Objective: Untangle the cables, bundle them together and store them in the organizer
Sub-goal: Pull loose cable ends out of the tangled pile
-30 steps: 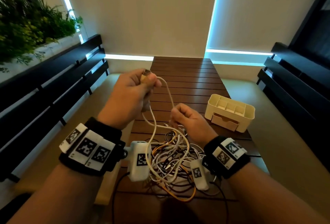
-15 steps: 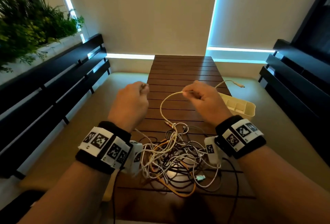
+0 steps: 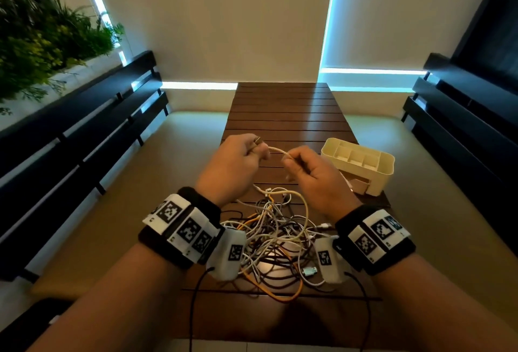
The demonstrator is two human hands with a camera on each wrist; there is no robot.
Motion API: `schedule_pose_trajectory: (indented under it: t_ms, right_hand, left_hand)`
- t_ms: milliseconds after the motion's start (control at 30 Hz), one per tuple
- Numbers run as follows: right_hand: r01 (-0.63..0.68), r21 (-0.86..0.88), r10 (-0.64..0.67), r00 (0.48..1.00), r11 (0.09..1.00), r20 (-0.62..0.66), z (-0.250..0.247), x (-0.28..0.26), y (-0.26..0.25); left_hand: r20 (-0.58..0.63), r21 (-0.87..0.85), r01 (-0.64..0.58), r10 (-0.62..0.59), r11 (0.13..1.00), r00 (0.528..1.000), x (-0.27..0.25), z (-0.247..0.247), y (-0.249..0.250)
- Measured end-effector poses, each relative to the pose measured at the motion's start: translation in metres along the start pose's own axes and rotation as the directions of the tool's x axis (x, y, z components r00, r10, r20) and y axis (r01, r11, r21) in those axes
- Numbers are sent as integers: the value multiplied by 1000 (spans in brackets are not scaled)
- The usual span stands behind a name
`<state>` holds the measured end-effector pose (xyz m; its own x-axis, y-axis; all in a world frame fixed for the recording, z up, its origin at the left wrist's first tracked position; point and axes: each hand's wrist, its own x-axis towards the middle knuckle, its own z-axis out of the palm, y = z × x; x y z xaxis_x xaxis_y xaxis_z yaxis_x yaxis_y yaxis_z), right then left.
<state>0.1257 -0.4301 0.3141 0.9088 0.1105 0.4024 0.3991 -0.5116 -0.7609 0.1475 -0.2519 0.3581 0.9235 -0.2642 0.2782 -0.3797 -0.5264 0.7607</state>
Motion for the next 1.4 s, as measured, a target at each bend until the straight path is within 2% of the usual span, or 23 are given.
schedule_pose_trajectory:
  t_ms: [133,233,433,500,567,600,633,700,733,767,800,833,867,933,967,1000,1033,1200,1233,1267,1333,1367,1400]
  right_hand:
    - [-68,-31,69,997,997,18,-6,-28,6]
    - [-210,31,207,975,977,78,-13,-52,14]
    - [-514,-52,516,847,856,125,-11,-117,47]
    - [-566,-121,579,800,816,157,-11,-134,52]
    - [-553,-300,621,749,777,229,-12,-147,57]
    - [-527,-407,653,697,746,295,-13,-153,58]
    - [-511,-500,707,599,699,376,-15,-158,56]
    - [-469,-648,799,331,601,502,-20,-166,47]
    - [-396,-723,824,244,566,511,-23,-166,40]
    - [-303,-784,840,218,542,497,-26,-164,33]
    - [-239,-817,847,244,525,473,-27,-159,29]
    - [-226,-820,839,301,525,454,-28,-152,24]
    - [-264,-789,811,383,554,441,-27,-144,20]
    - [-379,-636,704,592,672,392,-19,-124,15]
    - [-402,-545,639,678,736,363,-11,-114,14]
    - [-405,-466,584,734,787,347,-2,-103,12]
    - [-402,-401,542,765,823,347,7,-92,10]
    - [-356,-218,415,832,908,368,48,-57,4]
    - [-376,-167,411,825,911,387,54,-56,3]
    - [-426,-87,418,794,901,441,58,-58,2]
    - [-582,88,412,666,809,622,65,-65,1]
    - [-633,119,387,599,765,701,65,-68,0]
    - [-651,114,371,558,751,742,63,-69,3]
  left_hand:
    - [67,-39,65,-62,997,996,-5,12,-12]
    - [84,-179,156,-143,971,986,-6,18,-18]
    - [-37,-341,186,-211,922,977,9,3,-27]
    - [-50,-387,179,-215,905,975,13,1,-31]
    - [-50,-409,180,-219,895,974,16,0,-35]
    - [-49,-418,183,-224,890,973,16,0,-36]
    - [-43,-429,192,-232,883,972,17,1,-36]
    - [-20,-468,219,-258,856,966,15,4,-36]
    - [-3,-498,236,-274,834,962,14,6,-36]
    - [19,-521,258,-291,814,957,12,9,-36]
    - [52,-532,285,-305,798,951,10,14,-37]
    - [96,-532,313,-311,787,946,7,19,-38]
    - [150,-531,341,-309,776,939,2,24,-38]
    - [251,-549,388,-296,740,921,-9,35,-38]
    - [285,-566,398,-281,722,916,-15,39,-37]
    - [307,-587,400,-264,704,914,-20,41,-35]
    - [321,-609,400,-248,685,914,-24,43,-33]
    - [296,-727,347,-186,592,937,-33,35,-32]
    - [271,-735,328,-186,594,944,-33,30,-35]
    - [249,-731,315,-193,605,949,-32,24,-40]
    - [244,-692,321,-209,647,947,-33,14,-55]
    - [260,-663,334,-212,670,942,-37,11,-62]
    - [281,-639,346,-210,687,936,-42,9,-70]
